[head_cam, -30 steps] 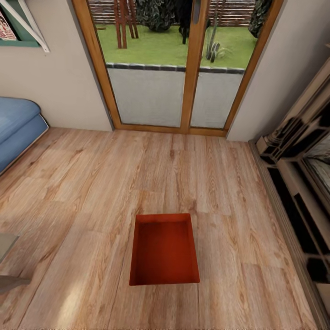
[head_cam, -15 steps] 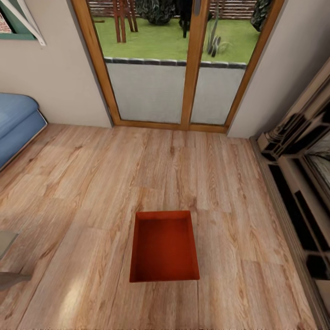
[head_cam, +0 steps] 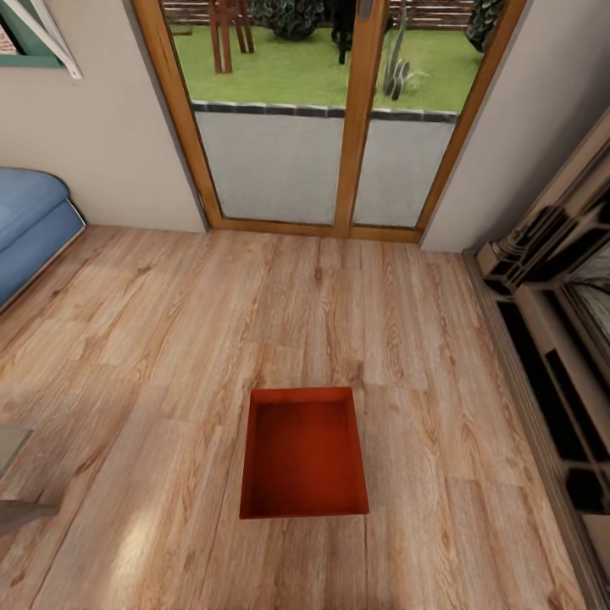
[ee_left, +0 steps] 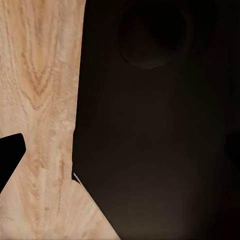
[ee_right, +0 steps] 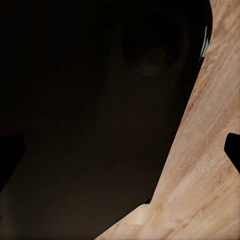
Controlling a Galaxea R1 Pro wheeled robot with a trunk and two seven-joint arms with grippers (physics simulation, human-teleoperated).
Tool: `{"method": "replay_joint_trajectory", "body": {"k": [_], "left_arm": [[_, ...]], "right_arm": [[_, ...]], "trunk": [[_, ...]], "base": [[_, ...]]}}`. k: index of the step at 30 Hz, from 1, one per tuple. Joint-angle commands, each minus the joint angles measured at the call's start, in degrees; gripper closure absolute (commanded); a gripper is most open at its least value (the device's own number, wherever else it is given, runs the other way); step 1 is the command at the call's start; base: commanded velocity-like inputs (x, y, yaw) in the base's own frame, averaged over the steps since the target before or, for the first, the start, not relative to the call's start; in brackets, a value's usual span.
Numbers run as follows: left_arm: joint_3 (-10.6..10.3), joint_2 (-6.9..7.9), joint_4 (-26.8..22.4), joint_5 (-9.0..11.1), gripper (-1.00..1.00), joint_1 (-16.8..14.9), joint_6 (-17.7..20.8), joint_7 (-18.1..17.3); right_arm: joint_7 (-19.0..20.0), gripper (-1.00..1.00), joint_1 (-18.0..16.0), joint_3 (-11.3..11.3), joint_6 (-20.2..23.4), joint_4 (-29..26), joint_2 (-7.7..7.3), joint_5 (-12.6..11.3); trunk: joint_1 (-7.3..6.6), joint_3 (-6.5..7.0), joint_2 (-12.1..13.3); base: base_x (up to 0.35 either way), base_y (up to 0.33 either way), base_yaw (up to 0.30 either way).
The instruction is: Move the two storage containers from the living room to the garage. In the garage, place one container on the floor and stack the other container on top of it (either order is fine).
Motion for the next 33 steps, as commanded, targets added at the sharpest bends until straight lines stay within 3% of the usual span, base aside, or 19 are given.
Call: {"method": "replay_joint_trajectory", "body": {"k": [1, 9, 11, 16, 33], "left_arm": [[-0.1, 0.02, 0.0, 0.3, -1.0, 0.0, 0.1, 0.2], [-0.1, 0.03, 0.0, 0.4, -1.0, 0.0, 0.1, 0.2], [0.0, 0.01, 0.0, 0.3, -1.0, 0.0, 0.1, 0.2], [-0.1, -0.01, 0.0, 0.3, -1.0, 0.0, 0.1, 0.2], [0.0, -0.01, 0.0, 0.3, -1.0, 0.0, 0.1, 0.2]], "right_arm": [[0.0, -1.0, 0.0, 0.5, -0.3, 0.2, 0.06, -0.5], [0.1, -1.0, 0.0, 0.5, -0.3, 0.2, 0.11, -0.4], [0.7, -1.0, 0.0, 0.5, -0.3, 0.2, 0.09, 1.4], [0.9, -1.0, 0.0, 0.5, -0.3, 0.2, 0.11, 2.4], [0.8, -1.0, 0.0, 0.4, -0.3, 0.2, 0.03, 2.6]], "trunk": [[0.0, -0.03, 0.0], [0.0, -0.03, 0.0], [0.0, -0.03, 0.0], [0.0, -0.03, 0.0], [0.0, -0.45, 0.0]], "base": [[0.0, 0.0, 0.0], [0.0, 0.0, 0.0], [0.0, 0.0, 0.0], [0.0, 0.0, 0.0], [0.0, 0.0, 0.0]]}}
